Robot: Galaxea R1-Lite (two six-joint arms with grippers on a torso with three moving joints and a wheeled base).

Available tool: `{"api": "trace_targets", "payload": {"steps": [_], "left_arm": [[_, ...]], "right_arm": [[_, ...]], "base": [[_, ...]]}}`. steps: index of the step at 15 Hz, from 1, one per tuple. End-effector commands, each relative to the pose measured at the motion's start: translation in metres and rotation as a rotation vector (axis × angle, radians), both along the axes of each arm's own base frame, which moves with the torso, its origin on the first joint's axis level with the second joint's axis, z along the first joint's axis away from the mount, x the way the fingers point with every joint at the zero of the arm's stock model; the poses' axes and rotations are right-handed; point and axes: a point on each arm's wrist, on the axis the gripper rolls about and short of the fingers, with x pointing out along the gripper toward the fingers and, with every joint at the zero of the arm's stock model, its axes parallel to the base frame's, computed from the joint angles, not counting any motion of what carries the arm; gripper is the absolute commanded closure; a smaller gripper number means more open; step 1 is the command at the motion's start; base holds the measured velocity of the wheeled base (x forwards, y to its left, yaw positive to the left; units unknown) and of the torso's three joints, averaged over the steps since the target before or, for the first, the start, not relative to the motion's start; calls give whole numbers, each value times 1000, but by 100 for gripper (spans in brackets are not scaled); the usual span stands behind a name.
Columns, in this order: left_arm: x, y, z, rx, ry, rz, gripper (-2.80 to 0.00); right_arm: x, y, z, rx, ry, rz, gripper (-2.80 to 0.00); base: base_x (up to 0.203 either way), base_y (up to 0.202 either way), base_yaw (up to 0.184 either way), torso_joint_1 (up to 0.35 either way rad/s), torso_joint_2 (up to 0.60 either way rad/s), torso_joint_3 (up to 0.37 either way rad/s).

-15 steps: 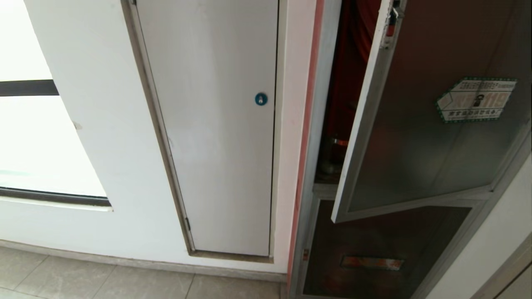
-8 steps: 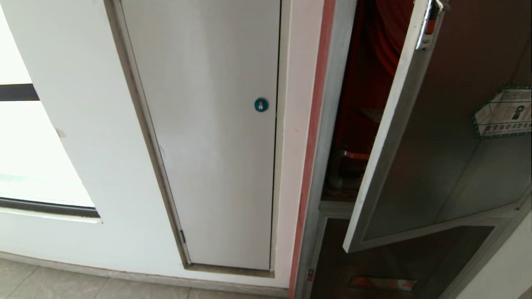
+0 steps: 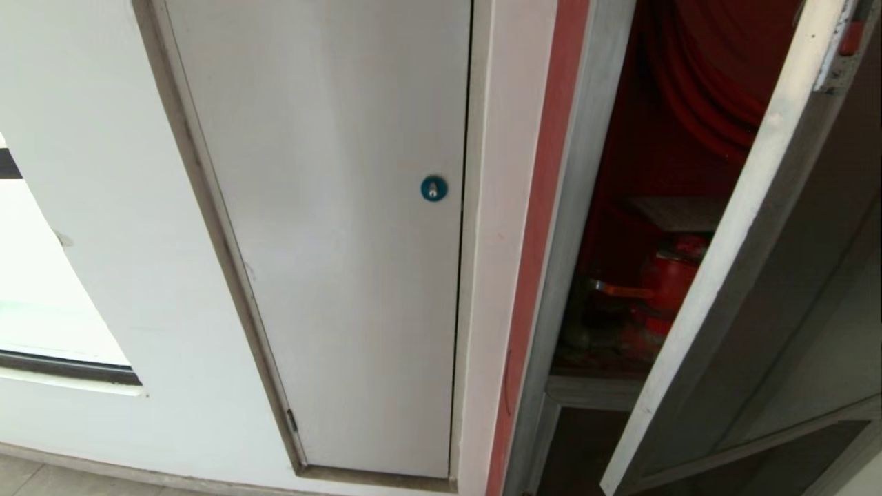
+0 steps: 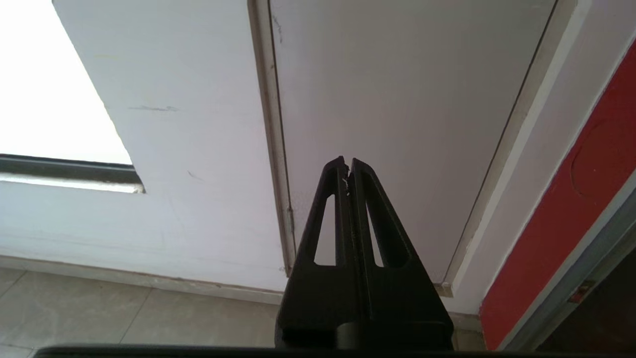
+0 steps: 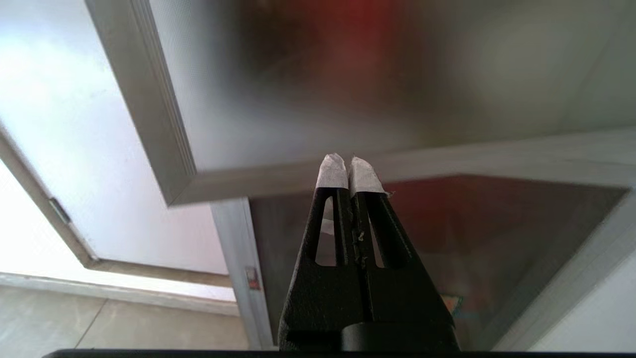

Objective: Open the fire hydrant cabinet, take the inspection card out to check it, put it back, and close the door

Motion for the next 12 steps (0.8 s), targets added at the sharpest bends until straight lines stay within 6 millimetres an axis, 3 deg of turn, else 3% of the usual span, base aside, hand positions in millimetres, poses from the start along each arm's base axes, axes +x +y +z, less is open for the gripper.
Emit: {"api": "trace_targets", "payload": {"steps": [1, 9, 12], "left_arm": [[1, 0, -2, -1, 7, 1, 0], [1, 0, -2, -2, 7, 1, 0], [1, 0, -2, -2, 7, 1, 0]], "right_arm": [[0, 0, 0, -1, 0, 0, 0], [0, 0, 0, -1, 0, 0, 0], [0, 0, 0, -1, 0, 0, 0]], "base": [[195, 0, -3, 1, 5, 2], [190, 0, 1, 3, 5, 3], [19, 0, 0, 4, 5, 0]]}}
